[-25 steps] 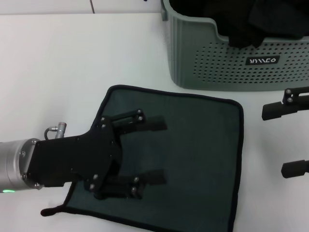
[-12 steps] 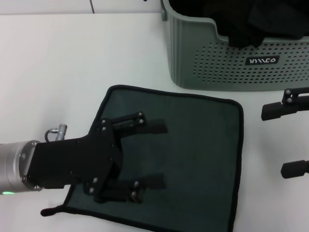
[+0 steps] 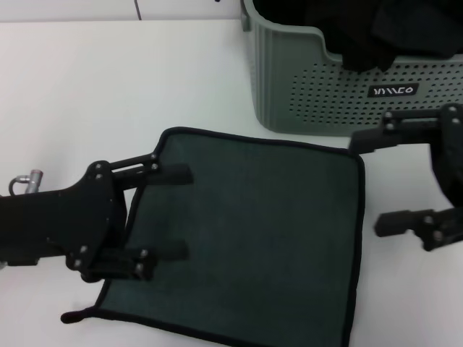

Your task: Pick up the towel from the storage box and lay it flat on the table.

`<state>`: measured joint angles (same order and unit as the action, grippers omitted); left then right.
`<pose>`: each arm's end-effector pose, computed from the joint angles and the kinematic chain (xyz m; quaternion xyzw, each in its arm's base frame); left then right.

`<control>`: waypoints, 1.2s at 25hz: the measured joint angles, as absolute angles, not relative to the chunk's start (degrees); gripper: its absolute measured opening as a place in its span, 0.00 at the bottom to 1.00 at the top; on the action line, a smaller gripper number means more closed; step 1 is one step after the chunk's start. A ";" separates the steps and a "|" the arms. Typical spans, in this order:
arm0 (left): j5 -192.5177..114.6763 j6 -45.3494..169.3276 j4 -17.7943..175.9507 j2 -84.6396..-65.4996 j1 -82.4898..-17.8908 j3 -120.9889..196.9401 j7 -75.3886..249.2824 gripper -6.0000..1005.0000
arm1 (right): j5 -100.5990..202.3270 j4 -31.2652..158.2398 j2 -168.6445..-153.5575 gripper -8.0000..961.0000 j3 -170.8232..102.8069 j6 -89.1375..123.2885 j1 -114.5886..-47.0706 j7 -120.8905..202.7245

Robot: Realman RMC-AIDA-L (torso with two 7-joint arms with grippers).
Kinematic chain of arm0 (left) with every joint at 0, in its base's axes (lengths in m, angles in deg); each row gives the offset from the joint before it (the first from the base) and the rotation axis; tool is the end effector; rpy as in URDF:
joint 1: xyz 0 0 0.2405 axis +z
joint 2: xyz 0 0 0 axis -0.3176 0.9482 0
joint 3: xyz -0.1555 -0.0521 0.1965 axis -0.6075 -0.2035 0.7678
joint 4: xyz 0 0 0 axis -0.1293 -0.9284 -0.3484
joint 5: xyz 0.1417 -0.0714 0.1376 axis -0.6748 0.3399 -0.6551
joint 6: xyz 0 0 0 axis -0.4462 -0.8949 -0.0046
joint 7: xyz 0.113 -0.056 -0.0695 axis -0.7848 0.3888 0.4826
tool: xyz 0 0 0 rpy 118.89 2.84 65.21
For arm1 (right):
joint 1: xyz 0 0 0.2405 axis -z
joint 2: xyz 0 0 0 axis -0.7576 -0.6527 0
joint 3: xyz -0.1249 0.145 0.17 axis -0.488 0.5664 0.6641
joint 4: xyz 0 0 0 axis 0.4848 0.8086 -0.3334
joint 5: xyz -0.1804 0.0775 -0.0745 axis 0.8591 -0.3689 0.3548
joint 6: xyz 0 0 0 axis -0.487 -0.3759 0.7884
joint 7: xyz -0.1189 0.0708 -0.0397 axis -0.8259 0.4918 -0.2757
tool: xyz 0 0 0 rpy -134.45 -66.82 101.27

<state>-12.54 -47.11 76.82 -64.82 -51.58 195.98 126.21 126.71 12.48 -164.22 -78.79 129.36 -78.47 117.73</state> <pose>-0.2547 0.2492 0.0266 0.8876 0.0222 0.4600 0.0039 0.1724 0.2835 0.0671 0.9236 0.0565 -0.3740 0.0629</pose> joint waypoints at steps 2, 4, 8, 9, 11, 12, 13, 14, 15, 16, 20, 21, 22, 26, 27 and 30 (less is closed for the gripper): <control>-12.58 -47.11 77.04 -64.36 -51.43 195.98 126.43 0.78 | 126.79 16.10 -164.14 0.79 -80.26 127.66 -80.23 114.97; -12.62 -47.11 77.22 -64.08 -51.20 195.97 126.47 0.78 | 126.82 17.59 -164.20 0.79 -82.69 125.25 -81.20 113.61; -12.62 -47.10 77.24 -64.03 -51.16 195.98 126.49 0.73 | 126.42 17.96 -164.41 0.79 -87.67 120.74 -81.68 112.76; -12.63 -47.10 77.24 -64.06 -51.16 195.98 126.49 0.72 | 126.34 17.99 -164.47 0.79 -88.56 120.01 -81.80 112.58; -12.63 -47.10 77.24 -64.14 -51.13 195.98 126.49 0.71 | 125.49 18.33 -164.58 0.79 -90.93 118.26 -82.00 112.08; -12.61 -47.11 77.24 -64.18 -51.11 195.98 126.47 0.70 | 124.94 18.49 -164.58 0.79 -92.06 117.52 -82.00 111.79; -12.56 -47.11 77.24 -64.21 -51.07 195.98 126.44 0.70 | 124.26 18.63 -164.59 0.79 -93.19 116.61 -82.00 111.51; -12.54 -47.10 77.24 -64.23 -51.02 195.98 126.42 0.70 | 123.84 18.69 -164.58 0.79 -94.06 116.05 -82.00 111.32; -12.52 -47.11 77.24 -64.22 -50.96 195.98 126.39 0.70 | 123.44 18.72 -164.58 0.79 -94.79 115.55 -82.01 111.13; -12.52 -47.11 77.24 -64.23 -50.92 195.98 126.39 0.70 | 123.18 18.72 -164.58 0.79 -95.23 115.36 -82.01 111.07; -12.53 -47.07 77.31 -64.33 -50.40 195.97 126.38 0.70 | 122.62 18.68 -164.57 0.79 -96.09 115.40 -82.03 110.91; -12.51 -47.06 77.32 -64.38 -50.22 195.98 126.26 0.70 | 122.59 18.68 -164.57 0.79 -96.30 115.37 -82.03 110.90; -12.50 -47.05 77.32 -64.42 -50.10 195.98 126.18 0.70 | 122.54 18.66 -164.57 0.79 -96.48 115.30 -82.04 110.90; -12.52 -47.02 77.33 -64.53 -49.96 195.98 126.13 0.70 | 122.42 18.58 -164.57 0.79 -96.91 115.29 -82.03 110.96; -12.53 -47.02 77.33 -64.55 -49.94 195.98 126.13 0.70 | 122.26 18.59 -164.57 0.79 -96.93 115.31 -82.03 110.96; -12.53 -47.02 77.33 -64.63 -49.90 195.98 126.11 0.70 | 121.81 18.67 -164.57 0.79 -97.01 115.40 -81.87 110.91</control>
